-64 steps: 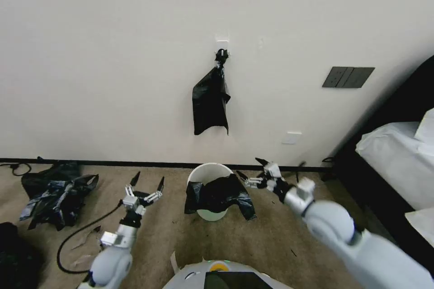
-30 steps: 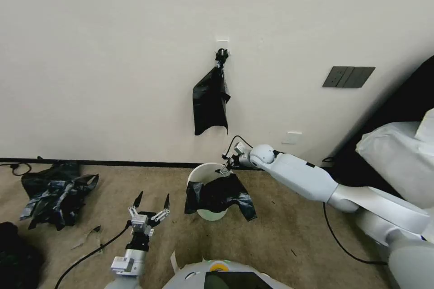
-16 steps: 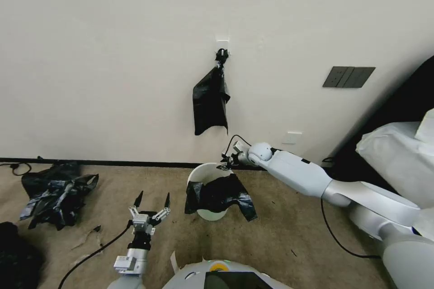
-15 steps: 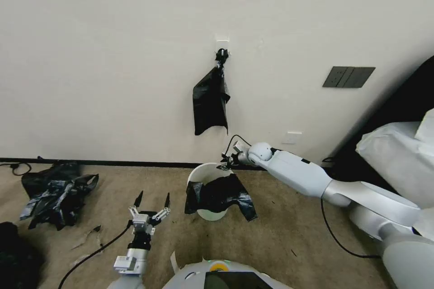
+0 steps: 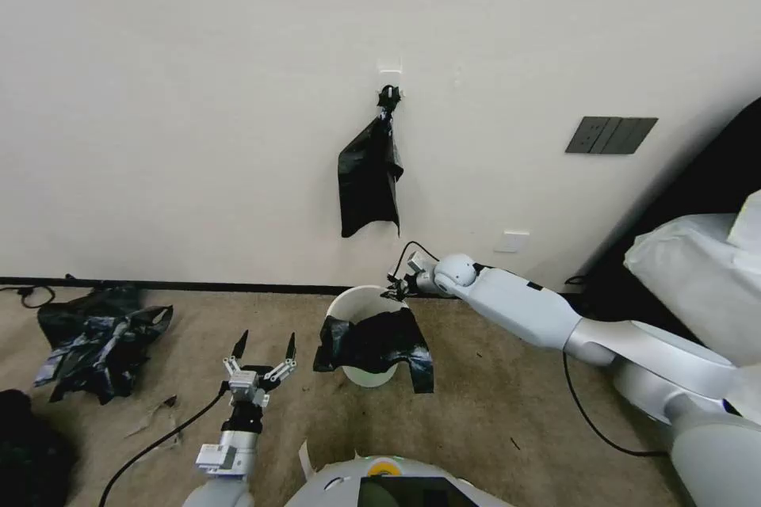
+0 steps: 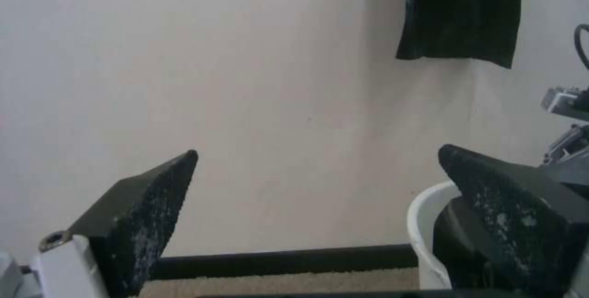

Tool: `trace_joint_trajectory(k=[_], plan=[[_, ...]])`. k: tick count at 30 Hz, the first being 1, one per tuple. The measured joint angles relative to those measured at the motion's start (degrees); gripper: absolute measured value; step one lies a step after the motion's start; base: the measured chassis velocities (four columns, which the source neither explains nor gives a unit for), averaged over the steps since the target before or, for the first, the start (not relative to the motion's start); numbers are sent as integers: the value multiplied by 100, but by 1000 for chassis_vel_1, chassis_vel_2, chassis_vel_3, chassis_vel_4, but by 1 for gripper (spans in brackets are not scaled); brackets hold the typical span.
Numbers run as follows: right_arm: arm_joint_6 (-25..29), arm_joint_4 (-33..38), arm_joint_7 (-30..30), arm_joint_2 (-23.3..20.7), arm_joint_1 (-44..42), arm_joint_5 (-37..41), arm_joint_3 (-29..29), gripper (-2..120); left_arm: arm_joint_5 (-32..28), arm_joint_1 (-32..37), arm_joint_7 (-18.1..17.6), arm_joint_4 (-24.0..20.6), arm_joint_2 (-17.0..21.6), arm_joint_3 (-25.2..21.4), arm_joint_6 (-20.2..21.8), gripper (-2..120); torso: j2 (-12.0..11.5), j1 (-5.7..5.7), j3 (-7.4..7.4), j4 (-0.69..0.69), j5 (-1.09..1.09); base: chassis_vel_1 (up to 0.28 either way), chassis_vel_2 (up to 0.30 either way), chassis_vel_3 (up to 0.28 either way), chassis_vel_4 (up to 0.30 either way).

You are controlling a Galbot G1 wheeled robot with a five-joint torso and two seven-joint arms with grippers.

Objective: Place a trash bag onto the trash bin.

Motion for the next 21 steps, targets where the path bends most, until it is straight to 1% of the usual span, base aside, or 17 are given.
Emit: trace_joint_trajectory(k=[3, 6, 7, 12, 13, 14, 16, 18, 19, 20, 21], plan=[[-8, 34, 41, -23, -49, 70, 49, 9, -39, 2, 2, -16, 0, 0, 2, 100, 0, 0, 0, 0, 1, 0, 0, 0, 0], [-102, 199, 315, -110, -188, 437, 189, 9, -96, 10, 4, -34, 4, -2, 20, 100, 0, 0, 0, 0, 0, 0, 0, 0, 0], [-102, 199, 315, -110, -188, 437, 189, 9, -96, 10, 4, -34, 4, -2, 20, 100, 0, 0, 0, 0, 0, 0, 0, 0, 0], [-454, 776, 1306, -374, -654, 1328, 750, 7, -245, -3, -23, -86, 13, -13, 165, 100, 0, 0, 0, 1, 2, 0, 0, 0, 0], [-585, 1116, 1880, -560, -987, 1710, 1162, 7, -294, -18, -33, -104, 24, -3, 210, 100, 0, 0, 0, 0, 1, 0, 0, 0, 0], [-587, 1266, 2086, -637, -1164, 1801, 1333, 7, -321, -26, -33, -108, 30, 16, 226, 100, 0, 0, 0, 0, 2, 0, 0, 0, 0], [-587, 1342, 2175, -674, -1250, 1841, 1406, 7, -336, -30, -33, -108, 34, 31, 234, 100, 0, 0, 0, -1, 2, 0, 0, 0, 0], [-597, 1727, 2515, -830, -1717, 2027, 1798, 7, -394, -58, -32, -108, 53, 87, 282, 100, 0, 0, 0, 0, 2, 0, 0, 0, 0], [-611, 1870, 2628, -870, -1887, 2106, 1942, 7, -407, -64, -32, -108, 59, 101, 298, 100, 0, 0, 0, 1, 2, 0, 0, 0, 0], [-611, 1870, 2628, -870, -1887, 2106, 1942, 7, -407, -64, -32, -108, 59, 101, 298, 100, 0, 0, 0, 1, 2, 0, 0, 0, 0], [-639, 2052, 2762, -919, -2116, 2186, 2141, 7, -426, -75, -32, -113, 71, 119, 320, 100, 0, 0, 0, 1, 1, 0, 0, 0, 0]])
